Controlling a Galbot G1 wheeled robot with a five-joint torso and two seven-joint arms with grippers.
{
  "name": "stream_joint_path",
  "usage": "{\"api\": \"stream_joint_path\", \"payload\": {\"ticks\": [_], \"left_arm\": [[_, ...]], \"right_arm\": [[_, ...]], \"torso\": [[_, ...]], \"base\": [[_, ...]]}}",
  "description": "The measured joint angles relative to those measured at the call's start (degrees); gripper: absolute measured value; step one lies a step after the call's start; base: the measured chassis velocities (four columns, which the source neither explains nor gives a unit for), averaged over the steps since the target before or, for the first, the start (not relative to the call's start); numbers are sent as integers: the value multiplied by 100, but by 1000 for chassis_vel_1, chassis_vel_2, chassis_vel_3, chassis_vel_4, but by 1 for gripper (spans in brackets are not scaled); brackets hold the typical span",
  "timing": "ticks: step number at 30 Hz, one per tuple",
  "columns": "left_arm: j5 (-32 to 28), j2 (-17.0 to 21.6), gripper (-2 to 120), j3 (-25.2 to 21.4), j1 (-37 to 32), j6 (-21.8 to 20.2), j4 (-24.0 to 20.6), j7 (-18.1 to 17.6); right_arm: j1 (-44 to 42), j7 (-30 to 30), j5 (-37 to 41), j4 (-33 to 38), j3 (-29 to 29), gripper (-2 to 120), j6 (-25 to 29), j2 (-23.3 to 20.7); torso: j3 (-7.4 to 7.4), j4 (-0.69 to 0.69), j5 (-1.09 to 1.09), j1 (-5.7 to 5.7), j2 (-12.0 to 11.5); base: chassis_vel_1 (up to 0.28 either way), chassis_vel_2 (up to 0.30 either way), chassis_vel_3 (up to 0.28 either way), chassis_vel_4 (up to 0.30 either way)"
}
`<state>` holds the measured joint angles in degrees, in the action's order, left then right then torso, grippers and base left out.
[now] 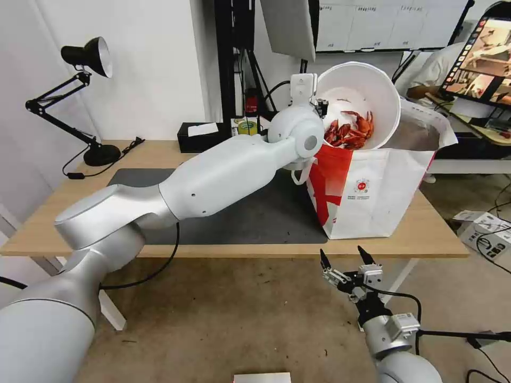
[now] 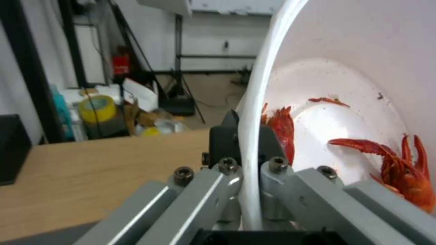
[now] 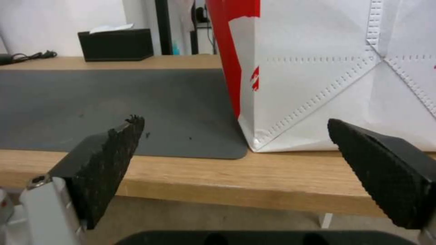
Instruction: Pick up the trash from the table and place it into the takeout bag.
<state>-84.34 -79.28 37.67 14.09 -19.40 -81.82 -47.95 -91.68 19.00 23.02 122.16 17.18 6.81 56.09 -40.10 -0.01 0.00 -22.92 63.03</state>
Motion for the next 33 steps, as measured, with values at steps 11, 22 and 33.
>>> {"api": "stream_joint_path", "payload": {"ticks": [11,22,33], "left_arm": [[-698,221,0,-47,2,-696,-245,228],[-1391,268,34,-172,-45,-1262,-464,204],[-1453,360,74,-250,-131,-1288,-511,232]], "right_arm": [[0,0,0,0,0,100,0,0],[0,0,0,0,0,100,0,0],[0,0,0,0,0,100,0,0]], "torso": [[0,1,0,0,0],[0,1,0,0,0],[0,1,0,0,0]], "base": [[0,0,0,0],[0,0,0,0],[0,0,0,0]]}}
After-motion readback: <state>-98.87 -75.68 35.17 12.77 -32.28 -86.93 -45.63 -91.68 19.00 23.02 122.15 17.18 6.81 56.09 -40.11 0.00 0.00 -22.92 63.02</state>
